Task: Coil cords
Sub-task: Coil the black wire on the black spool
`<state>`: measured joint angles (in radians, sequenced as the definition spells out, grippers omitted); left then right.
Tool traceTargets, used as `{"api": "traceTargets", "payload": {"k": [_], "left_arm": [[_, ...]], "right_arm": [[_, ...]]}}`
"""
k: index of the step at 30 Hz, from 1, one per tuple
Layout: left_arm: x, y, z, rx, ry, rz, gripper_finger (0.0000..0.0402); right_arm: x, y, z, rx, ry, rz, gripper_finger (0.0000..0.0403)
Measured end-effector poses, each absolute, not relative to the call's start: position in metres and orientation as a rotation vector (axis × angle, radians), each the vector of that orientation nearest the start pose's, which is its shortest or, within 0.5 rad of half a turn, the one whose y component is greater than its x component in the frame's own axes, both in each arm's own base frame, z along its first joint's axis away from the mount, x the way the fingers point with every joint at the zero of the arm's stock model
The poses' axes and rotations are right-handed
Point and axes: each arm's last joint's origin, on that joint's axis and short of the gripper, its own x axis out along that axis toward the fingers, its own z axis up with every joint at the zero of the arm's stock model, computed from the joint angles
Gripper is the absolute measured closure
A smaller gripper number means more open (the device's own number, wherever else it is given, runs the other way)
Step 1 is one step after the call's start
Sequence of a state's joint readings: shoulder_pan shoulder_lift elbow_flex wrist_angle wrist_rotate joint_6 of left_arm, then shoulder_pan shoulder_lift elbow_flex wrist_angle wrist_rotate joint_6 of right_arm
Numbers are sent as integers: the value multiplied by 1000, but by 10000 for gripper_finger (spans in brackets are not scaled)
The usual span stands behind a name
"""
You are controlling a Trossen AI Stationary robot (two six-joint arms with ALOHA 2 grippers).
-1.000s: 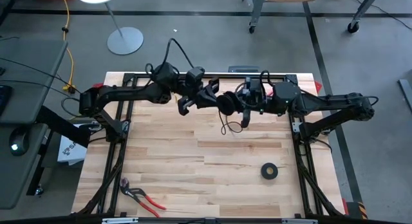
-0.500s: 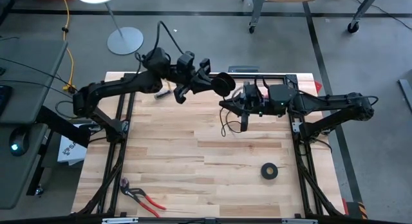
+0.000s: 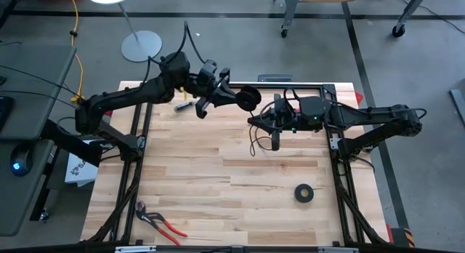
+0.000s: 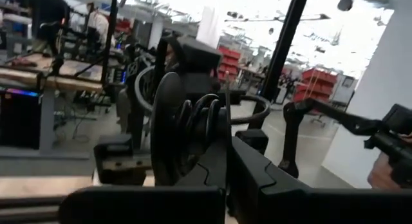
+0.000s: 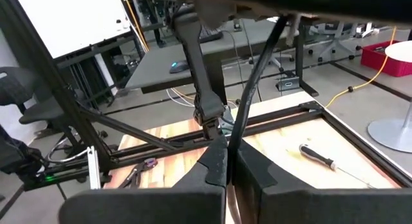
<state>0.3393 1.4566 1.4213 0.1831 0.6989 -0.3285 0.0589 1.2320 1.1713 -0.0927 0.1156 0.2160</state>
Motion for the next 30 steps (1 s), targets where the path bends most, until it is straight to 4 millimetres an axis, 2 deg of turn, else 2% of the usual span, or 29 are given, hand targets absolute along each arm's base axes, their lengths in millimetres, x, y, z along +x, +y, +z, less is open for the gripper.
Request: {"api": "traceTargets", "payload": {"k": [10,21,30], "left_arm": [[299,85,434,-205,-26,-318,401],[297,86,429,-214,36,-253,401],[295,85,429,-203,39,-250,401]], "right_arm": [[275,13,382,187,159,-61,403],[275,13,380,237,176,-64,403],[275,13,379,214,187,-62,403]]}}
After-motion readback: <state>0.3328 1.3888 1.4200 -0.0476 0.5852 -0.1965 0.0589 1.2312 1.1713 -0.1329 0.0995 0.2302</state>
